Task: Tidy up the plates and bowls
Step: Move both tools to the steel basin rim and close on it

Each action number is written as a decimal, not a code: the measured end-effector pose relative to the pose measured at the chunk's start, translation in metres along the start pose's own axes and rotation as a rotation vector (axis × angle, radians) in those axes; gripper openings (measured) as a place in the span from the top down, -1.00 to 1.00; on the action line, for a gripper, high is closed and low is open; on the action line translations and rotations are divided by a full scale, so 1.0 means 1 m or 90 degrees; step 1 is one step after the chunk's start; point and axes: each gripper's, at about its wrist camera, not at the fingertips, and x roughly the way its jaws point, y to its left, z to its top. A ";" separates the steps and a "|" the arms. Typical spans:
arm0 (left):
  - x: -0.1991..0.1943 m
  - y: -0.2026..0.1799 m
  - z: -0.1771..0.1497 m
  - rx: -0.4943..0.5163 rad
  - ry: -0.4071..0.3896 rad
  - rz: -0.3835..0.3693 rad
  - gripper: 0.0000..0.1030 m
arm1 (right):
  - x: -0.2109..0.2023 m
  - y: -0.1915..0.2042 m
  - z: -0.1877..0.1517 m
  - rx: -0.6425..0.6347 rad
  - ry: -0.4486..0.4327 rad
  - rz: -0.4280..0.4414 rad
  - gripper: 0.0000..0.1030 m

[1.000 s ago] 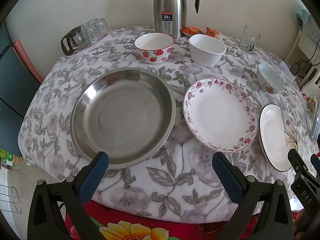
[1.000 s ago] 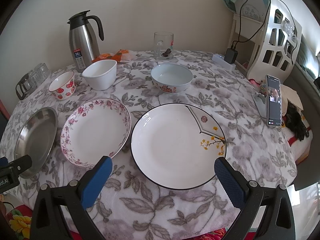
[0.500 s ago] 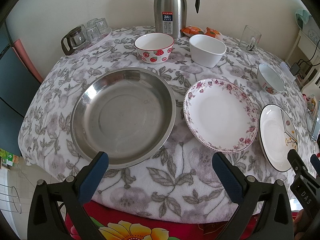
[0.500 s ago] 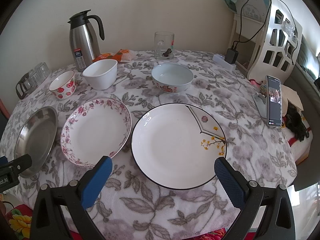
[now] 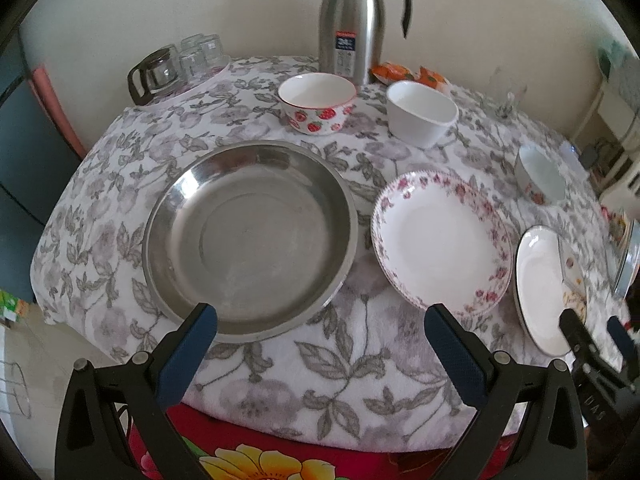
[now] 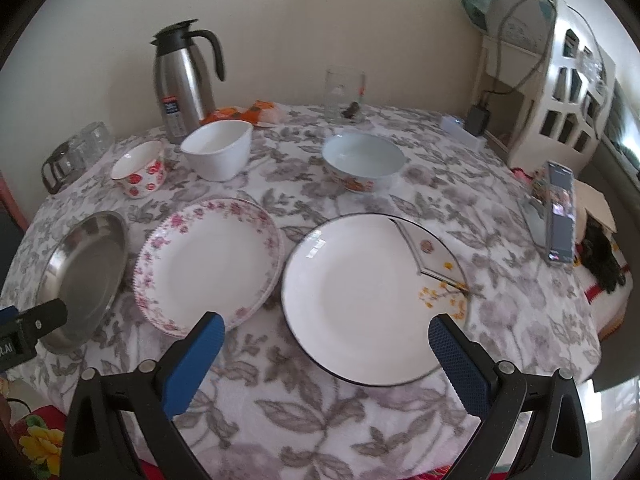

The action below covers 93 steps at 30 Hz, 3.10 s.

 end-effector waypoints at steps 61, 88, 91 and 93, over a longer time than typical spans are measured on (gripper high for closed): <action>0.121 0.217 0.034 -0.256 -0.014 -0.129 -0.43 | 0.104 0.194 0.034 -0.110 0.105 0.294 0.05; 0.131 0.214 0.032 -0.239 -0.007 -0.100 0.35 | 0.122 0.195 0.030 -0.107 0.120 0.274 0.43; 0.133 0.212 0.032 -0.232 -0.002 -0.092 0.47 | 0.122 0.194 0.030 -0.104 0.116 0.270 0.46; 0.133 0.210 0.032 -0.229 0.000 -0.083 0.52 | 0.122 0.195 0.030 -0.108 0.113 0.265 0.46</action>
